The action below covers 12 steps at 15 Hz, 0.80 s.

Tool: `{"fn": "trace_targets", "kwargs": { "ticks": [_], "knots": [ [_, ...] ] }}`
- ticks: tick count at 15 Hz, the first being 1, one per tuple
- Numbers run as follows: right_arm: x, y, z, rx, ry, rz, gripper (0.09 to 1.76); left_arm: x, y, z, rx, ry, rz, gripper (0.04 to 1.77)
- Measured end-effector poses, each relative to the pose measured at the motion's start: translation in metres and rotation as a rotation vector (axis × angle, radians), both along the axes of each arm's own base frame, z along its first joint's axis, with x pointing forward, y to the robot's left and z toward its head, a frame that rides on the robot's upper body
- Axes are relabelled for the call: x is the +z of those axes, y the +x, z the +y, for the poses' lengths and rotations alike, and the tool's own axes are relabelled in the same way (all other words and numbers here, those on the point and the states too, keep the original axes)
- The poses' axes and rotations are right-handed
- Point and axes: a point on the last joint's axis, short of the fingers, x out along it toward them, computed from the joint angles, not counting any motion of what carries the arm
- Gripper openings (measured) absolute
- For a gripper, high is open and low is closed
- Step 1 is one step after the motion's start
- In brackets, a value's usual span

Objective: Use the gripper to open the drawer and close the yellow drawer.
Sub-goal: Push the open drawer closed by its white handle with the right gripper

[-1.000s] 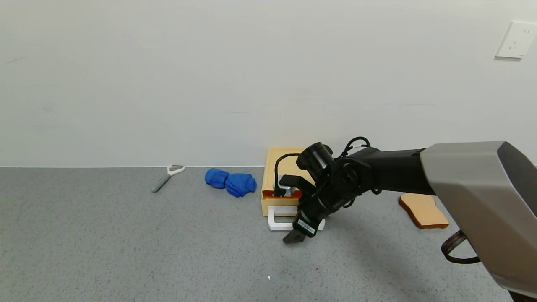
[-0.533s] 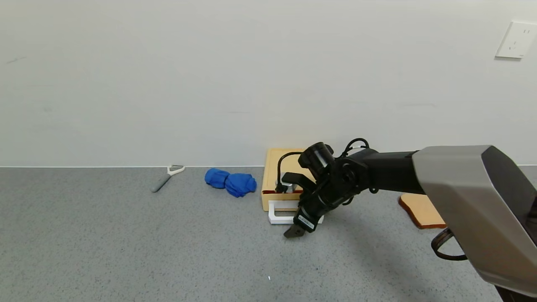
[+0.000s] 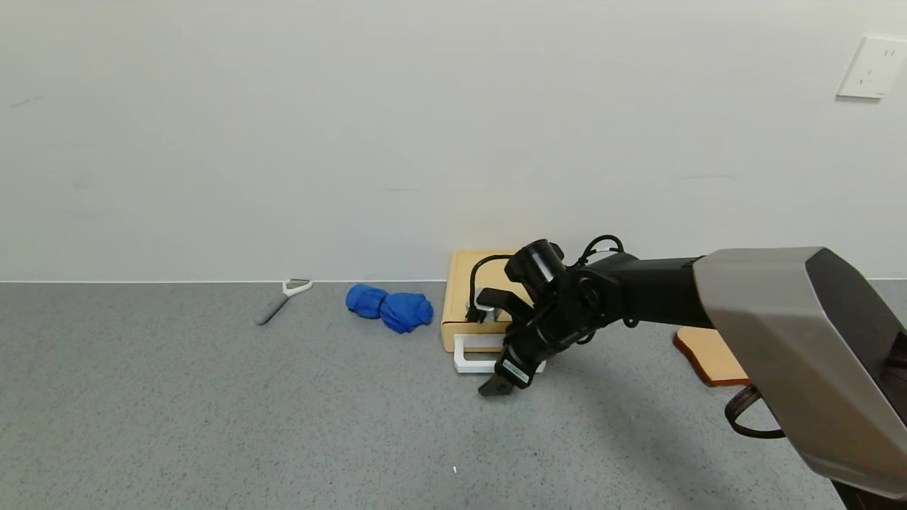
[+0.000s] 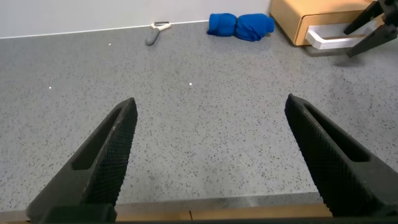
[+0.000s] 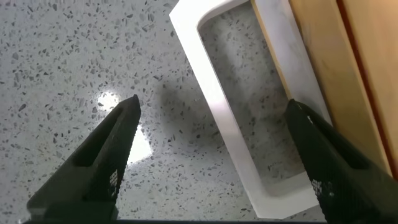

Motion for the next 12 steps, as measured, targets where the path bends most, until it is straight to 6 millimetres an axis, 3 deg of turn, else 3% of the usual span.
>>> {"fn": "trace_targets", "kwargs": {
  "ticks": [8, 12],
  "knots": [
    [-0.0041, 0.0033, -0.0024, -0.016, -0.014, -0.006, 1.71, 0.0, 0.0, 0.0, 0.0, 0.0, 0.0, 1.72],
    [0.0042, -0.0007, -0.0009, -0.013, -0.006, -0.012, 1.71, 0.0, 0.0, 0.0, 0.0, 0.0, 0.0, 1.72]
  ]
}}
